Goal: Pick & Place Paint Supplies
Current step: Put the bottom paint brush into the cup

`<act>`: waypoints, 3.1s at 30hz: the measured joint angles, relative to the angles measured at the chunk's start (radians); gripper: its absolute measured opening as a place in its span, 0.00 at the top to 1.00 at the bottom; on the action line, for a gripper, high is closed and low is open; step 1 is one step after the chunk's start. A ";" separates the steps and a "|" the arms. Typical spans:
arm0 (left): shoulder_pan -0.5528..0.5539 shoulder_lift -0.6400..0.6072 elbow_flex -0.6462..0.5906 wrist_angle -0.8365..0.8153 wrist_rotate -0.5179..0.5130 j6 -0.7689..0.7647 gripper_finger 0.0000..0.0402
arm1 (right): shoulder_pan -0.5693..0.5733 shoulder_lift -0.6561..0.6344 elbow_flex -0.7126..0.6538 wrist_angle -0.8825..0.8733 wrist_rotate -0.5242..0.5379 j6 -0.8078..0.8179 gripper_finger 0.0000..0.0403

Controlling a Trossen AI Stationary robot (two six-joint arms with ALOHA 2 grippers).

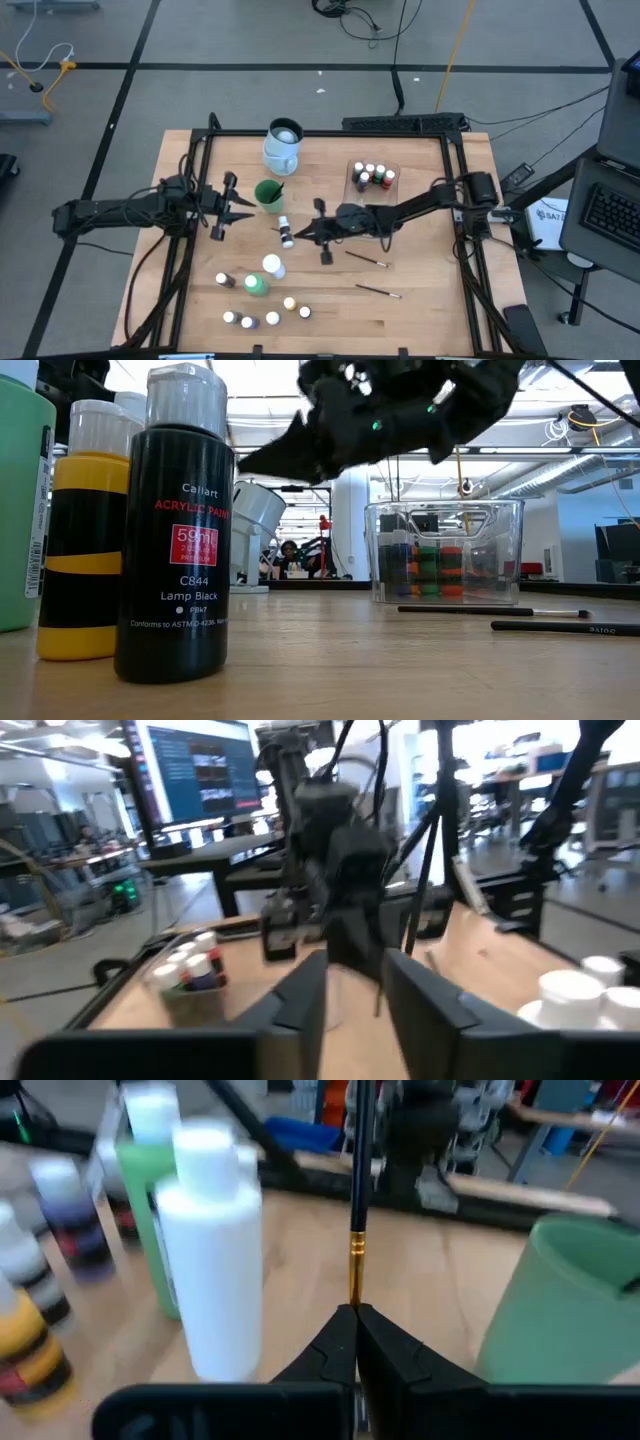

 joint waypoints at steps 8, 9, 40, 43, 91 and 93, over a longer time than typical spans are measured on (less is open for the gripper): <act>-0.084 0.169 0.000 0.232 -0.061 -0.093 0.46 | 0.000 0.071 0.041 0.006 0.004 -0.056 1.00; -0.096 0.200 0.000 0.259 -0.061 -0.097 0.46 | 0.000 0.070 0.041 0.007 0.007 -0.057 1.00; -0.224 0.636 0.150 0.500 -0.106 -0.106 0.74 | -0.018 0.066 -0.019 0.073 0.112 -0.053 1.00; -0.229 0.636 0.150 0.500 -0.105 -0.097 0.78 | -0.018 0.066 -0.027 0.089 0.108 -0.050 1.00; -0.364 0.600 0.818 -0.584 -0.886 -0.070 1.00 | -0.017 0.066 -0.055 0.069 0.108 -0.035 0.70; -0.361 0.600 0.824 -0.631 -0.931 -0.097 1.00 | -0.017 0.066 -0.055 0.075 0.108 -0.022 0.70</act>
